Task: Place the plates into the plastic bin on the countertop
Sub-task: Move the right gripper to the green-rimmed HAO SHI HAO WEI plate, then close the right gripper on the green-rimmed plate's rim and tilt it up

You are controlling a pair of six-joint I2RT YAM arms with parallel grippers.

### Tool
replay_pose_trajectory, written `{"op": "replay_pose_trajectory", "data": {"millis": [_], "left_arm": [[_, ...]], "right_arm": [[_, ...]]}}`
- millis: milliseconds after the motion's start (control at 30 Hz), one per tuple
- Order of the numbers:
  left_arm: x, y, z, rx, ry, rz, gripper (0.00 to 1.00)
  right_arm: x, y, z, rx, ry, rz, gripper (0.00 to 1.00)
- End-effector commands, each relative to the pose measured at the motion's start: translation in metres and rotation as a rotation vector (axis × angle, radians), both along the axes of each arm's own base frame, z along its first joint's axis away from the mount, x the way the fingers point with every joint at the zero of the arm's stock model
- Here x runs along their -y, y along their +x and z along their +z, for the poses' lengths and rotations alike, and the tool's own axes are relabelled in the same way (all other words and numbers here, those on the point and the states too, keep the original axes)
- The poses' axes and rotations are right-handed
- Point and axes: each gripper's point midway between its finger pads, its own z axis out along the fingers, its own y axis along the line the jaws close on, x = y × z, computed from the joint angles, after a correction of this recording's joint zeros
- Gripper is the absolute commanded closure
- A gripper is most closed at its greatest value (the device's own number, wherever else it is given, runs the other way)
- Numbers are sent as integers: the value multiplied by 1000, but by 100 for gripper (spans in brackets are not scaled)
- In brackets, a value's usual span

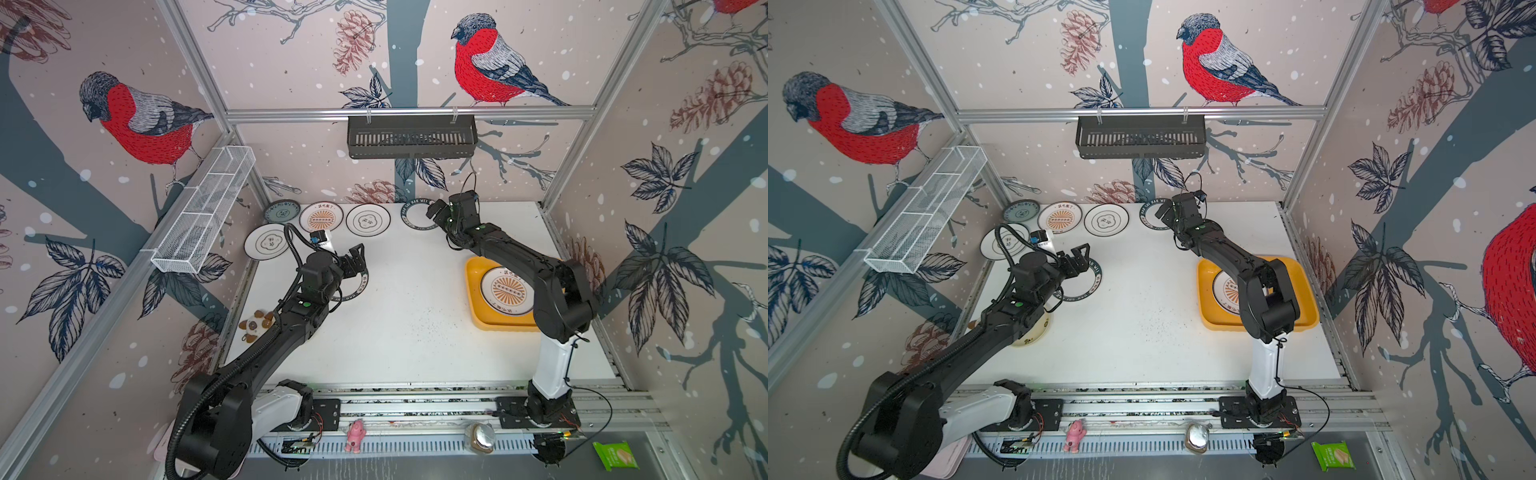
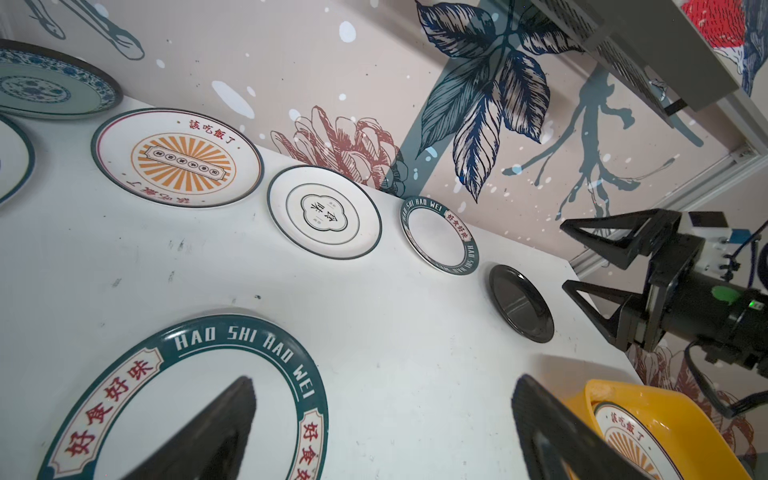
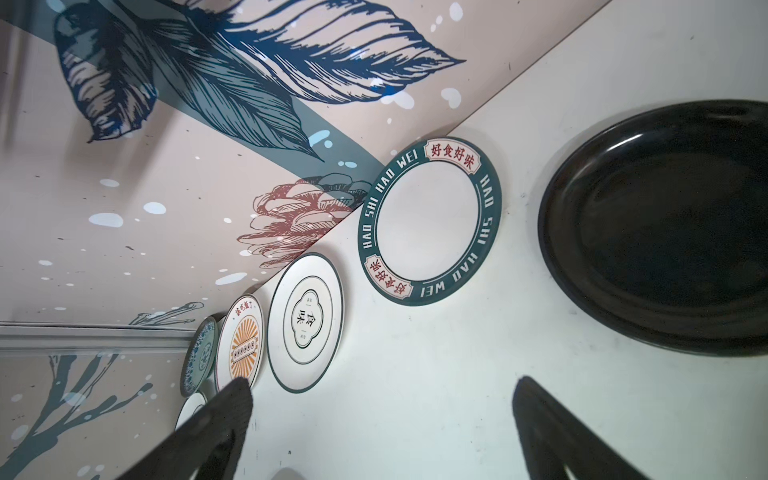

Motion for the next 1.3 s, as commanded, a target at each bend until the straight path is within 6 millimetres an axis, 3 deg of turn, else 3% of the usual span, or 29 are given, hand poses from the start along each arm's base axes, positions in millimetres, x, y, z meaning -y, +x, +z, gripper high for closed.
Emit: {"op": "replay_pose_trajectory", "data": {"millis": [0, 267, 400, 667, 900, 1267], "left_arm": [[-6, 13, 17, 63, -33, 45, 4], [-12, 45, 20, 93, 17, 126, 3], [-3, 60, 22, 131, 23, 95, 3], [6, 81, 5, 116, 17, 88, 3], [7, 87, 0, 117, 33, 86, 3], [8, 89, -6, 117, 42, 83, 4]], "right_arm": [[-7, 11, -10, -28, 45, 27, 2], [-9, 41, -59, -113, 61, 41, 8], [-13, 54, -74, -106, 130, 71, 14], [-10, 75, -100, -140, 125, 54, 19], [-7, 84, -126, -200, 129, 42, 30], [0, 86, -146, -228, 128, -18, 34]]}}
